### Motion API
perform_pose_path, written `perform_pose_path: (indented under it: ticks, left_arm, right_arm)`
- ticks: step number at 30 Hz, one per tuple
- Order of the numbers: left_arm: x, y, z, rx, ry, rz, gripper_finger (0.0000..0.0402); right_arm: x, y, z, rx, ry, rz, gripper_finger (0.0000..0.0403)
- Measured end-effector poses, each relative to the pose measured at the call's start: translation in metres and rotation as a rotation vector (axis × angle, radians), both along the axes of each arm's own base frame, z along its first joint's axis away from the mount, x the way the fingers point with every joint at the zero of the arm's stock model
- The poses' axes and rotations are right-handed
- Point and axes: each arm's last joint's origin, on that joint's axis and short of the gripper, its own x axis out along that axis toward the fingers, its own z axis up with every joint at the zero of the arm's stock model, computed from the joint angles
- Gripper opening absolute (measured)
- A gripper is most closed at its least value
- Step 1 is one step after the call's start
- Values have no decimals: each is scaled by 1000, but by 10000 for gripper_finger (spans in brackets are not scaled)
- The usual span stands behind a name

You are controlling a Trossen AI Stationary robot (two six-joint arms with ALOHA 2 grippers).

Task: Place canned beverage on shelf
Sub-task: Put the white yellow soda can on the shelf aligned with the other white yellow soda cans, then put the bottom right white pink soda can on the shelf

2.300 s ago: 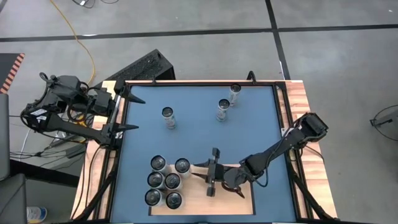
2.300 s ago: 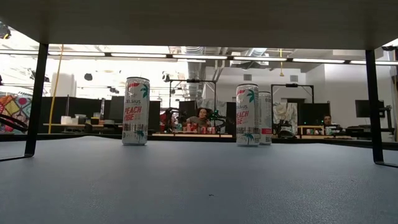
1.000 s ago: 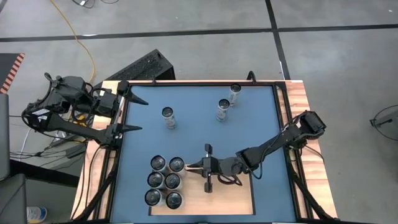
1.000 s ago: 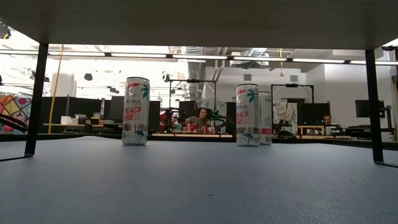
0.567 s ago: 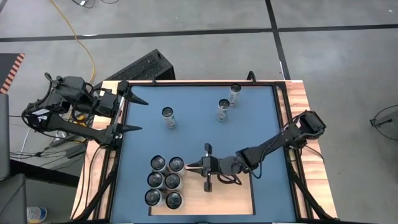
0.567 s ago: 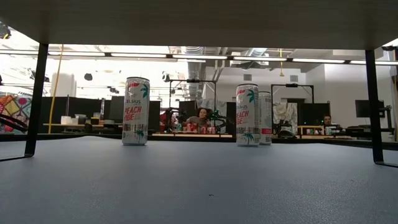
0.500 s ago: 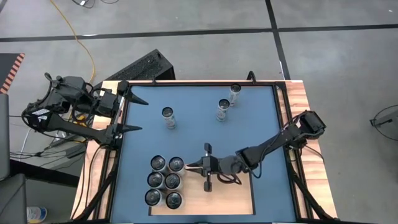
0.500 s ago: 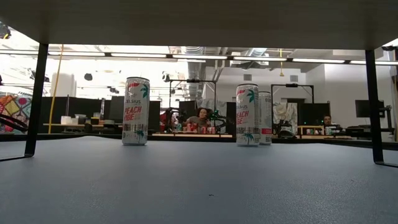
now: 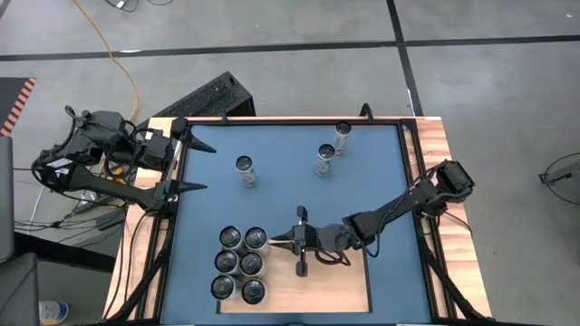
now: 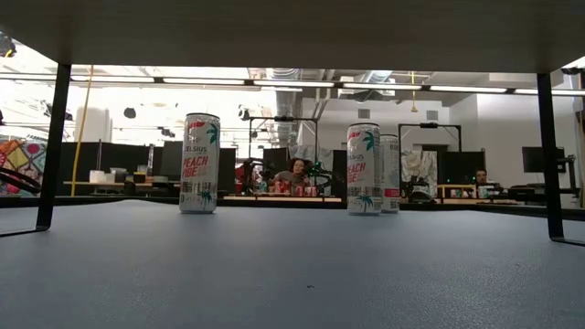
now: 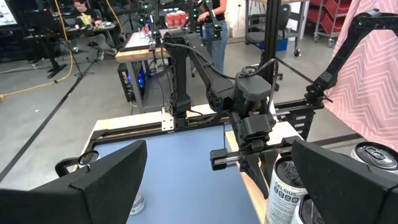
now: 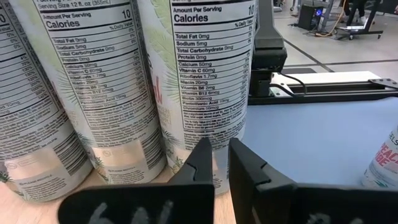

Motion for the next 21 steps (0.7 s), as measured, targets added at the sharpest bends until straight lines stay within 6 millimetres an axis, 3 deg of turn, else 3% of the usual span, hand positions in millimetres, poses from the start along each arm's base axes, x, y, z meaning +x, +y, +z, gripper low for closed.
perform_pose_path:
  ticks: [12, 21]
  left_arm:
    - [0, 0, 0, 0, 0, 4, 387]
    - [0, 0, 0, -1, 1, 6, 387]
  right_arm:
    - [2, -6, 2, -75, 1, -41, 34]
    - [-11, -12, 35, -211, 33, -269, 50]
